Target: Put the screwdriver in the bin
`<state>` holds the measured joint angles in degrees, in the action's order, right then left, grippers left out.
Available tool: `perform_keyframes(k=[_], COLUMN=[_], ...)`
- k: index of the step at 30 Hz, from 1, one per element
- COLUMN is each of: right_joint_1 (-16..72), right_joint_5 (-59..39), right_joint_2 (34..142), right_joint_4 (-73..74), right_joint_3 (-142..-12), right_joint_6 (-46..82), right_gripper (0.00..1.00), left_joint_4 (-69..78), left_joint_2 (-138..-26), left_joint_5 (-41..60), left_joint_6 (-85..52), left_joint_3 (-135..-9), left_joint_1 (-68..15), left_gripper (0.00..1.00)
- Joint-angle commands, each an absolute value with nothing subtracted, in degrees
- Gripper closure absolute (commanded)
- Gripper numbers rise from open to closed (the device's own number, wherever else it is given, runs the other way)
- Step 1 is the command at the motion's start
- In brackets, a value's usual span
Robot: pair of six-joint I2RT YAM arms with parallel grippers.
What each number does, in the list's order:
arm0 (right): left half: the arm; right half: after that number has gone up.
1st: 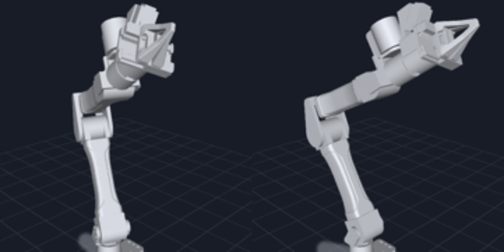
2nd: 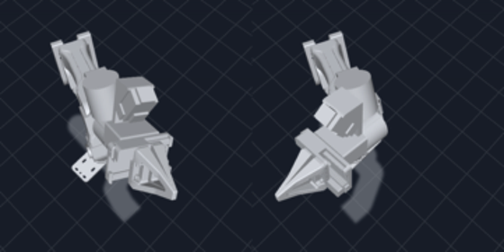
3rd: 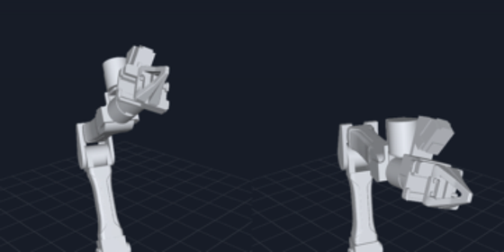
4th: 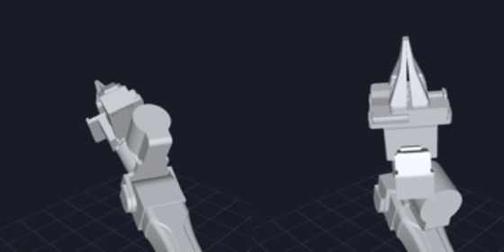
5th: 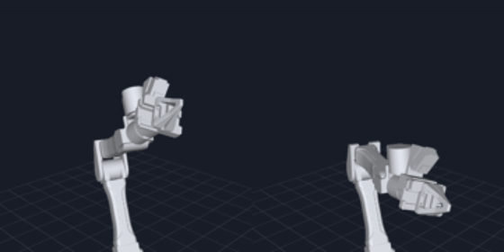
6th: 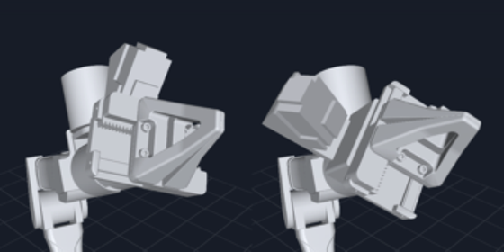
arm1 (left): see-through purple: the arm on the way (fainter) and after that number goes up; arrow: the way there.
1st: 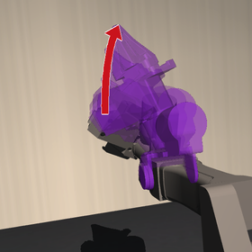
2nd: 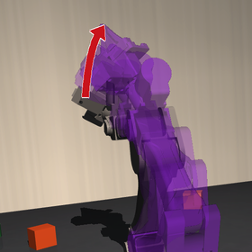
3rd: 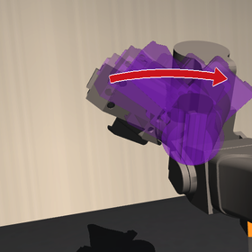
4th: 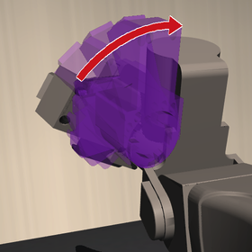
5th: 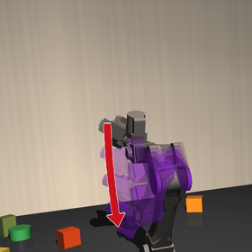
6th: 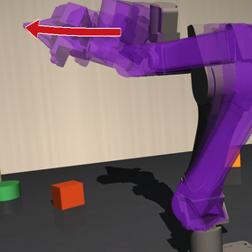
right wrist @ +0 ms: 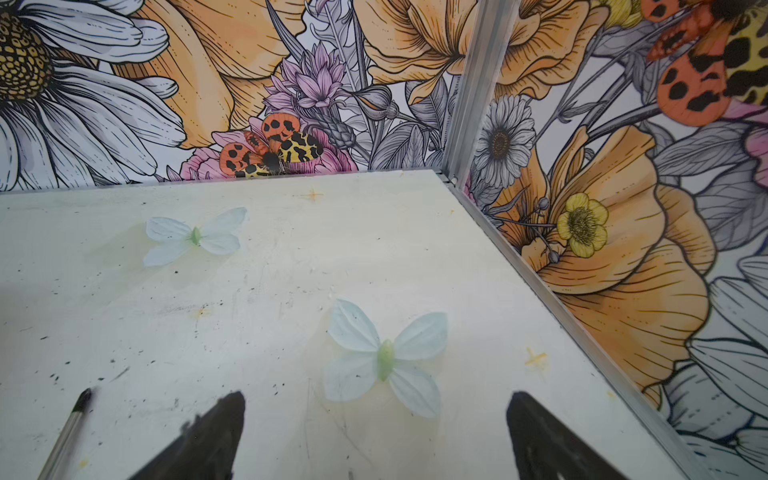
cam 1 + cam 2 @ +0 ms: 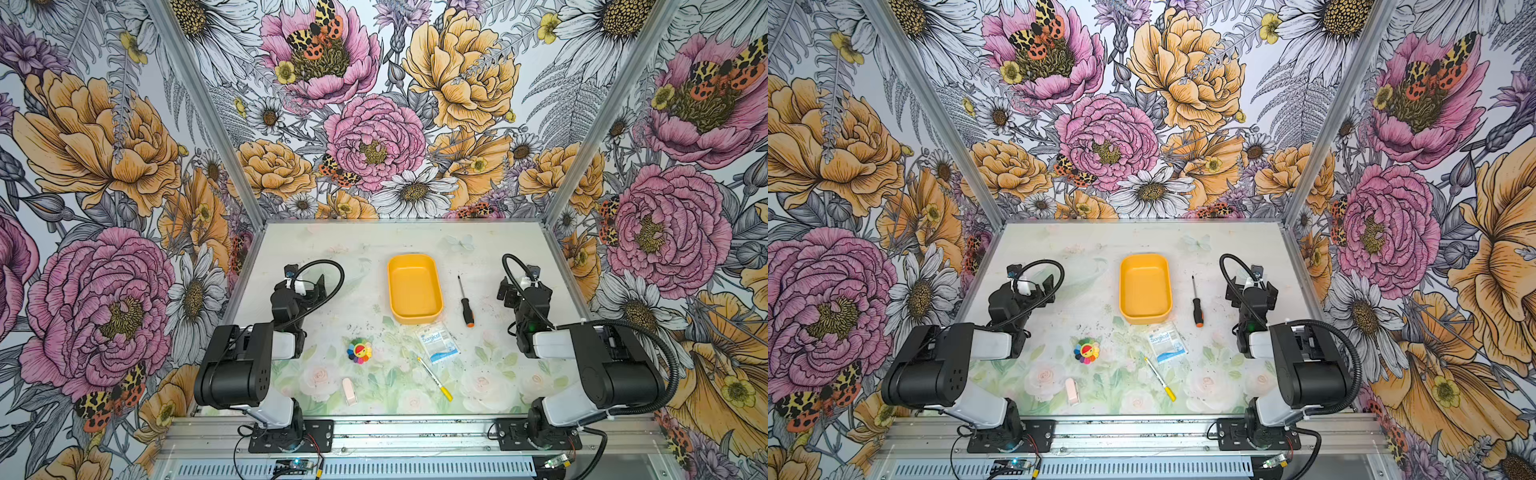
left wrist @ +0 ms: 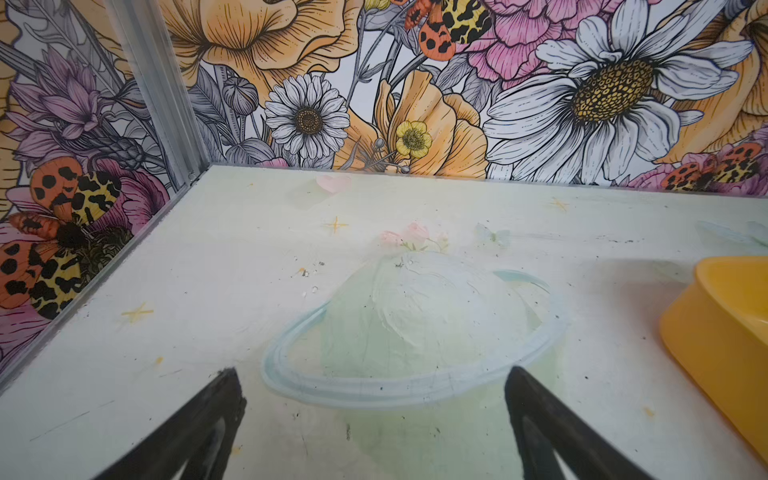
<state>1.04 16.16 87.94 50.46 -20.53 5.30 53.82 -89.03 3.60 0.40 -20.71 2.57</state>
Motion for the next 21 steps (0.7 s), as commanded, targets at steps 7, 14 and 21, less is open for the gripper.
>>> perform_keyframes(k=[7,14,21], right_joint_1=[0.70,0.64,0.75], right_joint_5=[15.47,15.50,16.52], right_joint_2=[87.98,87.98,86.70], right_joint_4=[51.13,51.09,49.78], right_joint_3=[-21.62,-21.67,-21.92], right_joint_6=[6.02,5.99,6.23], right_gripper=[0.01,0.01,0.02], left_joint_4=[53.69,53.16,38.80], left_joint_2=[-89.03,-88.13,-74.37], left_joint_5=[2.55,2.08,1.14], left_joint_6=[0.61,1.55,1.78], left_joint_3=[-21.81,-21.72,-22.84], left_joint_1=[2.45,1.60,0.45], left_gripper=[0.01,0.01,0.01])
